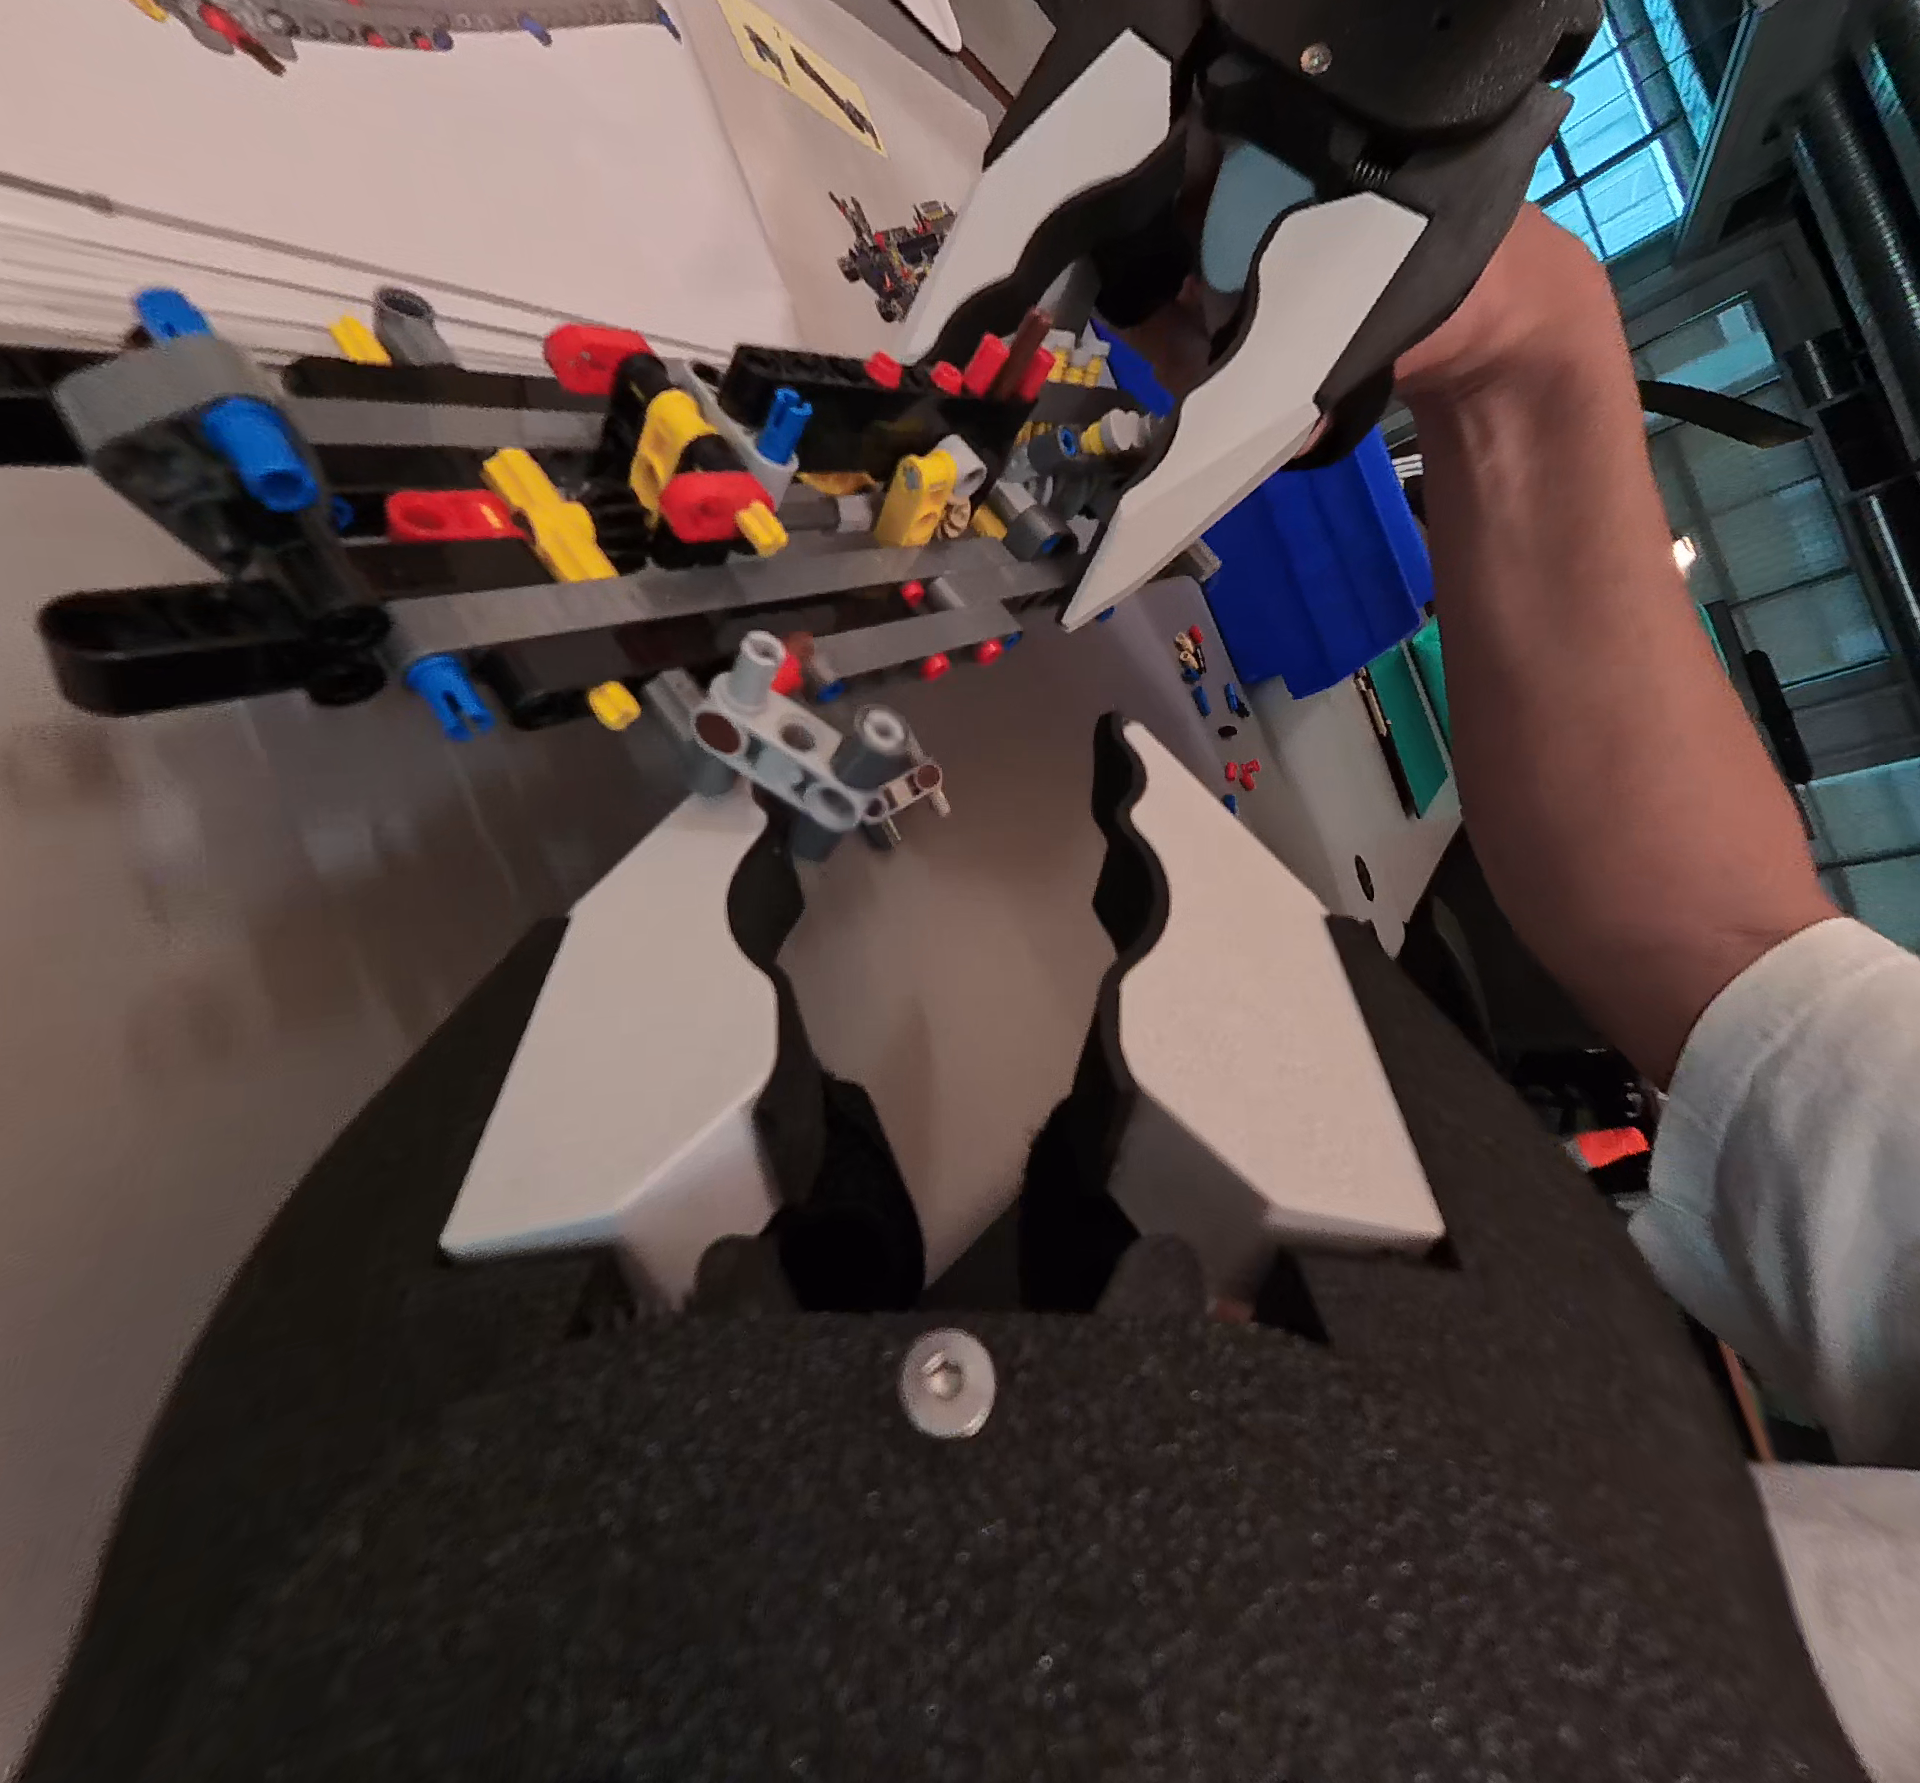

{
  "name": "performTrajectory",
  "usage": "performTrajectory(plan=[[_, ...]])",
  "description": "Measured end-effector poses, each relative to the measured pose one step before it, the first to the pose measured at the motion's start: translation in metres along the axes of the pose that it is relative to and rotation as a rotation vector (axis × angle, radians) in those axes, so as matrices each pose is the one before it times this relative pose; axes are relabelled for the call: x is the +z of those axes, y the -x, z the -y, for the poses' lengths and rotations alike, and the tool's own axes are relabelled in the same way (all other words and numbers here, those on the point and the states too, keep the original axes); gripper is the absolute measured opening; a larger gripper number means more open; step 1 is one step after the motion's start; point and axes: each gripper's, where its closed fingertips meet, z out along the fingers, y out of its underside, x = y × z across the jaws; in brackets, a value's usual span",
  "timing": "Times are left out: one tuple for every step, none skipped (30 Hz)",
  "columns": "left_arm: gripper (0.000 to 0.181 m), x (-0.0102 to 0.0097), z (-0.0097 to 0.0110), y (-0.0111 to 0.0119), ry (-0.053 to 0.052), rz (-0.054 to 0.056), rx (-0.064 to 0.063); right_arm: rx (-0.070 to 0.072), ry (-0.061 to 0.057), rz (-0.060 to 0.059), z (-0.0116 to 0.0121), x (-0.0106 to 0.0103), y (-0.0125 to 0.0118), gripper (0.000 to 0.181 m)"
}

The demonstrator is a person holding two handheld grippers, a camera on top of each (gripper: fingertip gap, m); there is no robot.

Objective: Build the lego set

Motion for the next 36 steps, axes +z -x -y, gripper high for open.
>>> performTrajectory(plan=[[0.054,0.00075,-0.00223,-0.00139,0.0146,-0.0118,-0.0106,0.0042,0.0072,-0.0018,-0.00131,0.00043,-0.00134,0.058],[0.055,0.00134,-0.00272,-0.00085,0.0171,-0.0061,-0.0079,0.005,0.0095,-0.0001,-0.00164,0.00057,-0.00139,0.058],[0.056,0.00194,-0.00255,-0.00022,0.014,-0.0004,0.0021,0.005,0.011,-0.0012,-0.00197,0.00085,-0.00164,0.058],[0.057,0.00206,-0.00235,0.00049,0.0139,0.0054,0.0074,0.005,0.0119,-0.0027,-0.00195,0.00098,-0.00186,0.058],[0.058,0.0013,-0.00158,-0.00029,0.0096,0.0016,0.0068,0.0015,0.01,-0.0045,-0.00143,0.00114,-0.00169,0.058],[0.058,0.00006,-0.00047,-0.00131,0.0018,-0.0029,0.0055,0.0,0.01,-0.0068,-0.00155,0.00128,-0.00176,0.058],[0.058,-0.00098,-0.0001,-0.00133,-0.0025,-0.0015,0.0069,-0.0006,0.0115,-0.0071,-0.00172,0.00146,-0.00159,0.058],[0.058,-0.00174,-0.00051,-0.00123,-0.0018,-0.0006,0.0087,-0.0016,0.0143,-0.0085,-0.00211,0.00161,-0.00164,0.058],[0.058,-0.0025,-0.00104,-0.00117,-0.003,0.0002,0.0117,-0.0043,0.017,-0.0128,-0.00266,0.00166,-0.002,0.058],[0.057,-0.00324,-0.00137,-0.00099,-0.002,0.0022,0.0181,-0.012,0.0129,-0.0117,-0.00222,0.00164,-0.00165,0.058],[0.054,-0.00392,-0.00273,0.00049,0.0067,0.0121,0.0276,-0.0106,0.0033,-0.0072,-0.00088,0.00089,-0.00084,0.058],[0.051,-0.00472,-0.00196,0.00143,0.0061,0.0151,0.0381,-0.0065,0.0009,-0.003,-0.00046,0.0004,-0.00038,0.058],[0.048,-0.00589,0.00042,0.00143,-0.0046,0.0117,0.0427,-0.0065,0.0002,-0.0046,-0.0004,0.00026,-0.00043,0.058],[0.044,-0.00698,0.00245,0.00324,-0.0087,0.0168,0.0454,-0.0142,0.0036,-0.0117,-0.00093,0.00034,-0.00122,0.058],[0.042,-0.00738,0.00392,0.0066,-0.0042,0.0287,0.0566,-0.023,0.0106,-0.0184,-0.00214,0.0007,-0.00183,0.058],[0.041,-0.0069,0.00455,0.01025,0.0048,0.0405,0.079,-0.0232,0.0172,-0.0211,-0.0031,0.00095,-0.00245,0.058],[0.041,-0.00554,0.00274,0.01417,0.0205,0.0512,0.0979,-0.0156,0.0227,-0.0177,-0.00384,0.00115,-0.00241,0.058],[0.041,-0.00402,0.0004,0.01584,0.0348,0.0518,0.0982,-0.0082,0.0238,-0.0112,-0.00383,0.00137,-0.0018,0.058],[0.041,-0.00167,-0.00076,0.01216,0.0376,0.0224,0.0982,-0.0098,0.0182,-0.0077,-0.00307,0.00144,-0.00133,0.058],[0.041,0.00053,-0.00303,0.00538,0.0427,-0.0209,0.0959,-0.0155,0.0047,-0.0038,-0.00185,0.00014,-0.00021,0.058],[0.041,0.00149,-0.00324,0.00201,0.0391,-0.0364,0.0818,-0.0148,-0.0041,-0.0037,-0.00062,-0.00011,0.00031,0.058],[0.04,0.00282,-0.00099,0.00288,0.0201,-0.0178,0.0712,-0.0093,0.0038,-0.0022,-0.00161,0.0008,0.00057,0.059],[0.04,0.00376,0.00007,-0.00174,0.0085,-0.031,0.0692,-0.0109,-0.0005,-0.0013,-0.00065,0.00018,0.00078,0.059],[0.035,0.00455,0.00119,-0.00515,0.0024,-0.0387,0.0594,-0.0067,0.0009,-0.0011,-0.00083,0.00061,0.00139,0.059],[0.035,0.00551,0.00127,-0.00583,0.0065,-0.0339,0.042,0.0018,0.0004,-0.0007,-0.00022,0.00053,0.00101,0.059],[0.036,0.00591,0.00193,-0.00526,0.0122,-0.0218,0.0227,0.013,-0.0026,0.0024,0.0005,0.00072,0.00104,0.058],[0.037,0.00579,0.0026,-0.00506,0.0091,-0.0161,0.0164,0.0241,-0.0028,0.0075,0.00061,0.00059,0.0009,0.056],[0.035,0.00496,0.00298,-0.00186,0.0049,0.0056,0.0164,0.022,-0.0101,0.0152,0.00147,0.00069,0.0023,0.057],[0.034,0.00406,0.00297,0.001,-0.0003,0.022,0.0138,0.0195,-0.0122,0.0133,0.00054,-0.00017,0.00195,0.058],[0.033,0.00351,0.00146,0.00014,0.0037,0.012,0.0088,0.0161,-0.0231,0.0042,0.00216,-0.00033,0.00131,0.059],[0.032,0.00303,-0.00045,-0.00056,0.0135,0.0028,0.0035,0.0064,-0.0354,-0.0026,0.00309,-0.00135,0.00123,0.06],[0.032,0.00227,-0.00061,-0.00009,0.0107,0.0068,0.0007,0.0018,-0.0374,-0.0111,0.00308,-0.00183,0.00058,0.061],[0.032,0.0011,0.00051,-0.00234,-0.0008,-0.0048,0.0027,0.0074,-0.0295,-0.033,0.00215,-0.00306,-0.00214,0.062],[0.029,0.0005,0.00129,-0.00271,-0.0077,-0.0056,-0.0002,0.0169,-0.0222,-0.0475,0.00138,-0.00454,-0.00391,0.062],[0.025,0.00033,0.00128,-0.00079,-0.0096,0.0039,-0.0054,0.0209,-0.0293,-0.0392,0.00356,-0.00446,-0.00039,0.061],[0.02,0.00048,0.00003,0.00063,-0.0033,0.0084,-0.0059,0.0226,-0.0461,-0.0219,0.00658,-0.00468,0.00364,0.061]])
